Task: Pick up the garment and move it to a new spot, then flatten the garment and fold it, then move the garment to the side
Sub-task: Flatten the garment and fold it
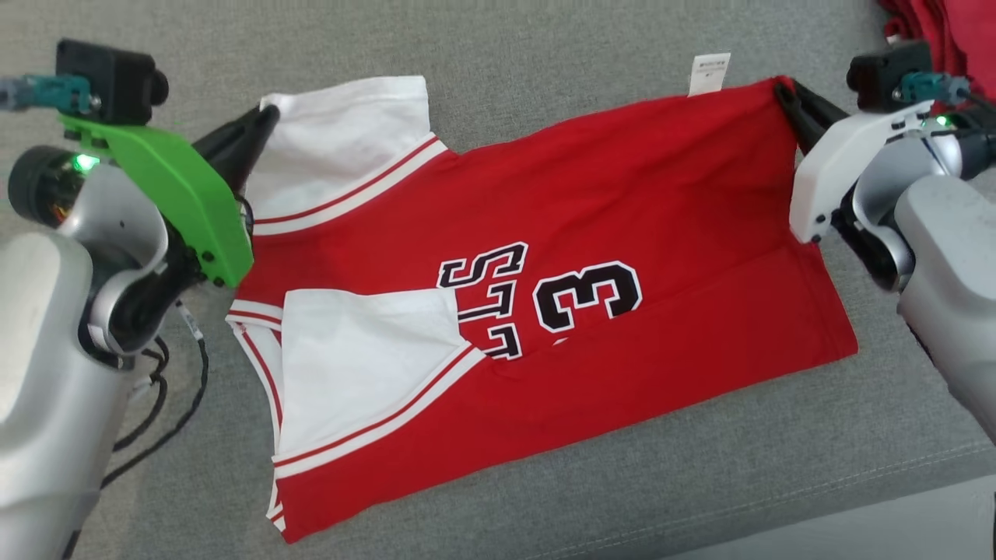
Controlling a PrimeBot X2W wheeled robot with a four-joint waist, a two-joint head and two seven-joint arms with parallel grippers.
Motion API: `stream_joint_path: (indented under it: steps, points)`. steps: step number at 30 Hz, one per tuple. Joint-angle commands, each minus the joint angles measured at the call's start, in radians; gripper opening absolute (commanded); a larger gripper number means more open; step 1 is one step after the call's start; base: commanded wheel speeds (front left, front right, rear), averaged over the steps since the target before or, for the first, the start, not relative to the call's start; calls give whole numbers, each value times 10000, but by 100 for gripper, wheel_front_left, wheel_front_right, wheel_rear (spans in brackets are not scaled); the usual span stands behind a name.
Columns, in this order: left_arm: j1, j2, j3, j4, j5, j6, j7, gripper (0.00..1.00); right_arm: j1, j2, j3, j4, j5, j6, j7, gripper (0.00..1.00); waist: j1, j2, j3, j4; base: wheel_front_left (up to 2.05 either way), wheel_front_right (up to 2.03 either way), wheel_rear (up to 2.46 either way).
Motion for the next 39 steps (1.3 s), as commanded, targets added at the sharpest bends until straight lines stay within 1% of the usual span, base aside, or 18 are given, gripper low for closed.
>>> stream_joint_path:
  steps: [1,4,8,14,20,27,34,38,39]
  points:
    - [507,117,41,-291,-133,93,-80,0,392,-69,-13,-161,33,-21,-63,0,0,0,-561,111,0,0,0]
    - [1393,217,69,-1061,-317,254,-184,0,949,-203,-78,-461,-53,-20,-89,0,0,0,-849,152,0,0,0]
    - [2585,351,168,-2151,-544,584,-386,0,1656,-344,-270,-829,-191,-20,-109,0,0,0,-1144,243,0,0,0]
    - [4274,497,235,-3390,-753,1017,-733,0,2601,-512,-892,-1276,-365,-20,-115,0,0,0,-1496,408,0,0,0]
    - [5617,322,21,-4076,-931,1270,-1023,0,3559,-597,-1690,-1776,-616,-20,-52,0,0,0,-1732,596,0,0,0]
    - [6595,149,-207,-4025,-1034,1373,-1356,0,4682,-573,-2561,-2544,-1067,-20,131,0,0,0,-1870,680,0,0,0]
    - [6937,-126,-426,-3268,-1089,1238,-1613,0,5575,-370,-3229,-3220,-1595,-20,493,0,0,0,-1965,638,0,0,0]
    - [6999,-165,-489,-2903,-1030,1240,-1695,0,5909,-293,-3409,-3461,-1889,-20,541,0,0,0,-1972,607,0,0,0]
    - [7019,-156,-497,-2852,-1027,1238,-1701,0,5976,-251,-3449,-3518,-1931,-20,526,10,0,0,-1971,603,0,0,0]
